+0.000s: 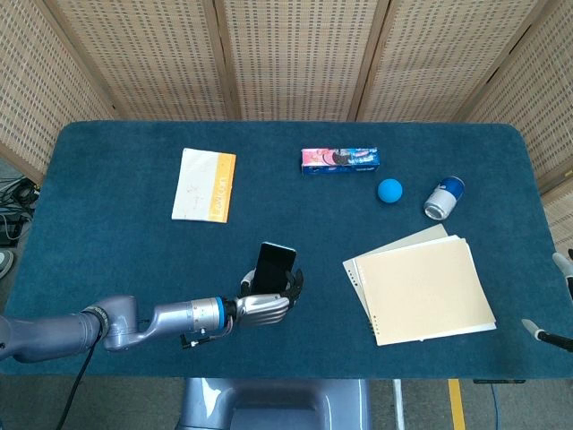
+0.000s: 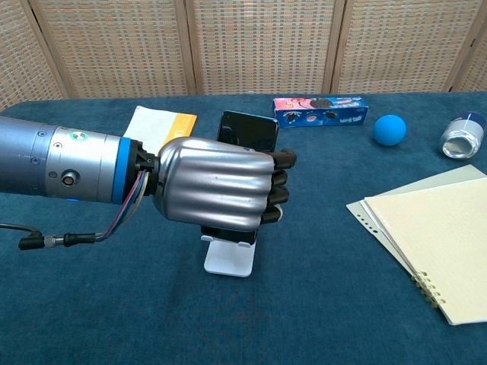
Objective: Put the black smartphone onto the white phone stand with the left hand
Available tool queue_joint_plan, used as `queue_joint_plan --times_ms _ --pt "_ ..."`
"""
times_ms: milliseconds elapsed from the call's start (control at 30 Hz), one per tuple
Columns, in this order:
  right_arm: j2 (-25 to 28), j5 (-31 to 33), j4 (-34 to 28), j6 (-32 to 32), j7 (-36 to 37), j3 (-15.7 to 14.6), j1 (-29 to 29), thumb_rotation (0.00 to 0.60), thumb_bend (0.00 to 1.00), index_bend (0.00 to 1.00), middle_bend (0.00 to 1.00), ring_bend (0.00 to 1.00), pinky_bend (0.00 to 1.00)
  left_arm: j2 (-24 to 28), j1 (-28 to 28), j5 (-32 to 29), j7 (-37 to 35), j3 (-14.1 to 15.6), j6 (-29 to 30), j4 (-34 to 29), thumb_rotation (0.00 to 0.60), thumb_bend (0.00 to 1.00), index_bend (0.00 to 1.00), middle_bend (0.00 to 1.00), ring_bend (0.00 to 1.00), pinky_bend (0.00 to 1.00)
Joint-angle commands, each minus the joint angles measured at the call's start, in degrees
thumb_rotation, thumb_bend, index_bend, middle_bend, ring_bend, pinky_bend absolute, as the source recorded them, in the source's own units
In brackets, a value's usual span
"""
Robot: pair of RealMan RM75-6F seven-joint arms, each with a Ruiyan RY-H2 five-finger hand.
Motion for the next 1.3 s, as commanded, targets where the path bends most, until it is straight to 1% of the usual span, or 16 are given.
queue_joint_plan --times_ms 33,100,133,233,300,533,633,733,833,900,933,1000,1033,1100,1233,1300 --pt "0.0 0.0 0.0 0.0 0.0 0.0 0.0 0.600 0.00 0.00 0.00 0.00 0.00 0.1 0.0 0.1 0.0 0.1 0.0 -0.1 0.600 0.01 0.14 0.15 0.25 0.25" --pt "0.1 0.0 -0.1 0.1 0.0 0.0 0.0 0.600 0.00 0.00 0.00 0.00 0.00 0.4 0.5 -0.5 -0.1 0.1 0.2 -0.6 0.600 0.00 0.04 0.05 0.16 0.23" --pt "0.1 0.0 -0.1 0.1 0.0 0.0 -0.1 0.600 0.00 0.00 0.00 0.00 0.00 0.5 0.7 -0.7 -0.1 0.1 0.4 -0.9 0.600 0.00 0.01 0.01 0.11 0.20" --pt "0.1 -0.1 -0.2 0.1 0.0 0.0 -0.1 0.600 0.00 0.00 0.00 0.00 0.00 0.9 1.3 -0.6 0.3 0.1 1.5 -1.6 0.600 0.00 0.00 0.00 0.02 0.13" --pt "0.2 -0.2 -0.3 0.2 0.0 -0.1 -0.1 0.600 0.00 0.00 0.00 0.00 0.00 1.4 1.7 -0.4 0.6 0.3 2.2 -1.9 0.600 0.00 0.00 0.00 0.00 0.10" --pt "0.4 -0.7 -0.6 0.9 0.2 -0.2 -0.4 0.600 0.00 0.00 0.00 0.00 0.00 4.4 3.7 0.3 0.4 1.2 5.5 -4.0 0.600 0.00 0.00 0.00 0.00 0.04" --pt "0.5 -1.2 -0.8 1.3 0.2 -0.4 -0.6 0.600 0.00 0.00 0.00 0.00 0.00 6.9 5.7 0.3 -1.0 1.2 10.1 -6.1 0.600 0.00 0.00 0.00 0.00 0.00" --pt "0.6 -1.6 -1.0 1.6 0.3 -0.5 -0.7 0.600 0.00 0.00 0.00 0.00 0.00 9.3 8.8 -0.9 -3.8 0.6 16.4 -8.4 0.600 0.00 0.00 0.00 0.00 0.00" --pt "0.7 -1.8 -1.1 1.7 0.5 -0.6 -0.8 0.600 0.00 0.00 0.00 0.00 0.00 10.8 15.0 -5.4 -8.9 -0.4 26.3 -11.4 0.600 0.00 0.00 0.00 0.00 0.00" --pt "0.8 -1.8 -1.1 1.8 0.7 -0.6 -0.8 0.600 0.00 0.00 0.00 0.00 0.00 10.6 18.8 -8.7 -11.4 -0.8 31.3 -12.7 0.600 0.00 0.00 0.00 0.00 0.00" --pt "0.8 -1.8 -1.1 1.9 0.8 -0.6 -0.8 0.600 0.00 0.00 0.00 0.00 0.00 10.1 22.4 -11.7 -14.2 -1.0 36.0 -13.6 0.600 0.00 0.00 0.00 0.00 0.00" --pt "0.8 -1.8 -1.0 1.9 1.0 -0.7 -0.9 0.600 0.00 0.00 0.00 0.00 0.00 8.9 28.0 -15.8 -19.0 -0.5 42.8 -14.2 0.600 0.00 0.00 0.00 0.00 0.00" --pt "0.8 -1.7 -0.9 1.9 1.0 -0.6 -0.9 0.600 0.00 0.00 0.00 0.00 0.00 8.4 29.8 -16.8 -20.8 -0.1 44.9 -14.0 0.600 0.00 0.00 0.00 0.00 0.00" --pt "0.8 -1.4 -0.6 1.9 1.3 -0.6 -1.0 0.600 0.00 0.00 0.00 0.00 0.00 7.1 35.5 -20.5 -26.9 1.2 50.5 -13.7 0.600 0.00 0.00 0.00 0.00 0.00" --pt "0.8 -0.9 -0.5 1.9 1.4 -0.3 -1.1 0.600 0.00 0.00 0.00 0.00 0.00 6.8 43.9 -27.9 -37.2 3.4 55.2 -15.4 0.600 0.00 0.00 0.00 0.00 0.00" --pt "0.8 -0.9 -0.6 1.9 1.0 -0.2 -1.0 0.600 0.00 0.00 0.00 0.00 0.00 7.3 46.0 -29.2 -40.0 3.9 56.3 -15.7 0.600 0.00 0.00 0.00 0.00 0.00"
